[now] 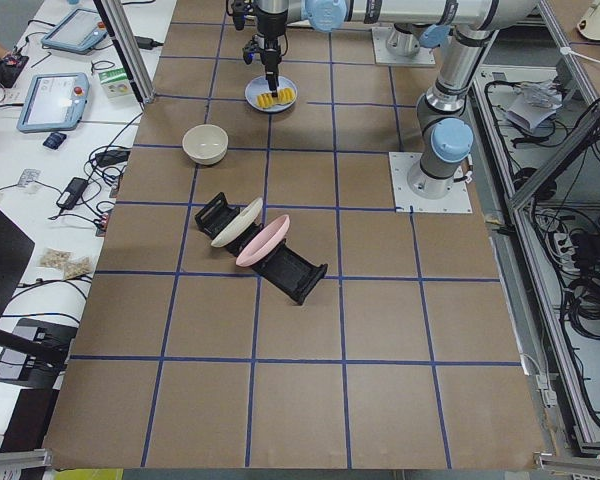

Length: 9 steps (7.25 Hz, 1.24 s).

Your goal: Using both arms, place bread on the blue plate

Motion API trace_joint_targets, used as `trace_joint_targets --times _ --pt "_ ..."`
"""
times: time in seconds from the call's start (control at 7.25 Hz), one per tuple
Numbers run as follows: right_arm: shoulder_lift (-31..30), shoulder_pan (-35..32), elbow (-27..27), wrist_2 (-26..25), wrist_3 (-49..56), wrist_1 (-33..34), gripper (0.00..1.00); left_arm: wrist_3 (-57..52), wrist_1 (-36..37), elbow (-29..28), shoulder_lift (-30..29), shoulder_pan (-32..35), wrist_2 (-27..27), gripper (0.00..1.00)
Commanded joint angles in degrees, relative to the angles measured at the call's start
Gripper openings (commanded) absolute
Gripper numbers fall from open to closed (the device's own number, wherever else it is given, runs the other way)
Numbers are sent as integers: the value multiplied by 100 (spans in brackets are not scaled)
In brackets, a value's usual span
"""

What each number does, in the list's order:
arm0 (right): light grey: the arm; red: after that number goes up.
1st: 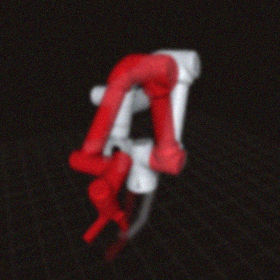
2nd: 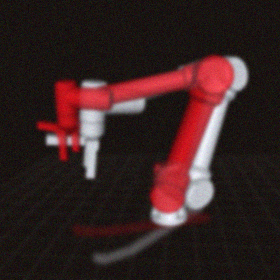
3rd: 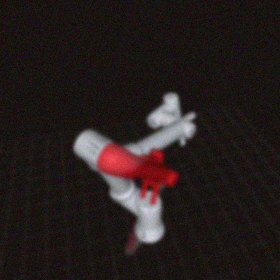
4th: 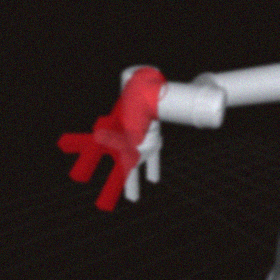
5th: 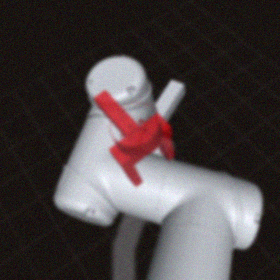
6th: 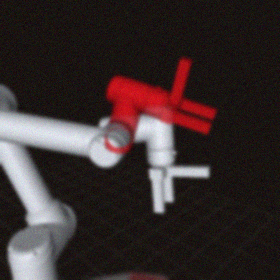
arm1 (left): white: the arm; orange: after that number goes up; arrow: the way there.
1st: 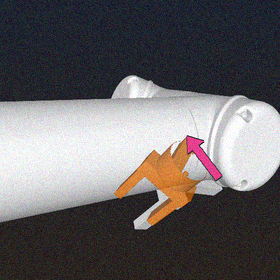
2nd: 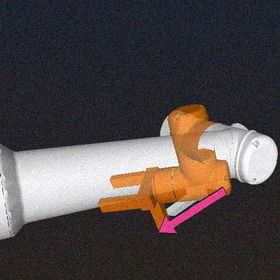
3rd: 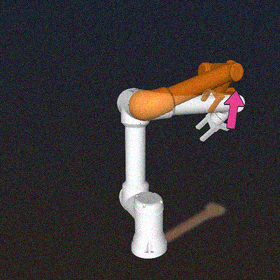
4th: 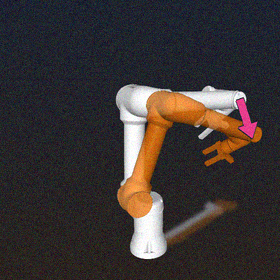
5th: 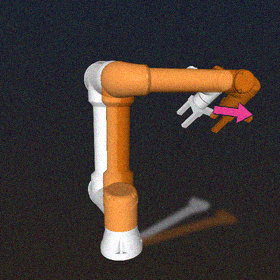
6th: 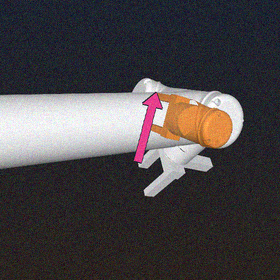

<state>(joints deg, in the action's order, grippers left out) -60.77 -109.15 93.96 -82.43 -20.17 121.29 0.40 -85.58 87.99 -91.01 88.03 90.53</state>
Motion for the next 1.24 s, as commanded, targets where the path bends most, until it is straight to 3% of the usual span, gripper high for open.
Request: trace_joint_targets --times 0.0,0.14,0.41,1.1 --pt "-371 43 8 -1 13 -96 100 56 -117 60 83 -14 114 100" --pt "-609 148 8 -36 5 -549 100 57 -126 34 83 -40 79 100" --pt "-1233 454 17 -613 83 -1026 100 48 -274 -1 40 -93 -176 100" --pt "-2368 1597 -71 -695 478 -2222 100 48 -284 -20 -14 -49 -132 100"
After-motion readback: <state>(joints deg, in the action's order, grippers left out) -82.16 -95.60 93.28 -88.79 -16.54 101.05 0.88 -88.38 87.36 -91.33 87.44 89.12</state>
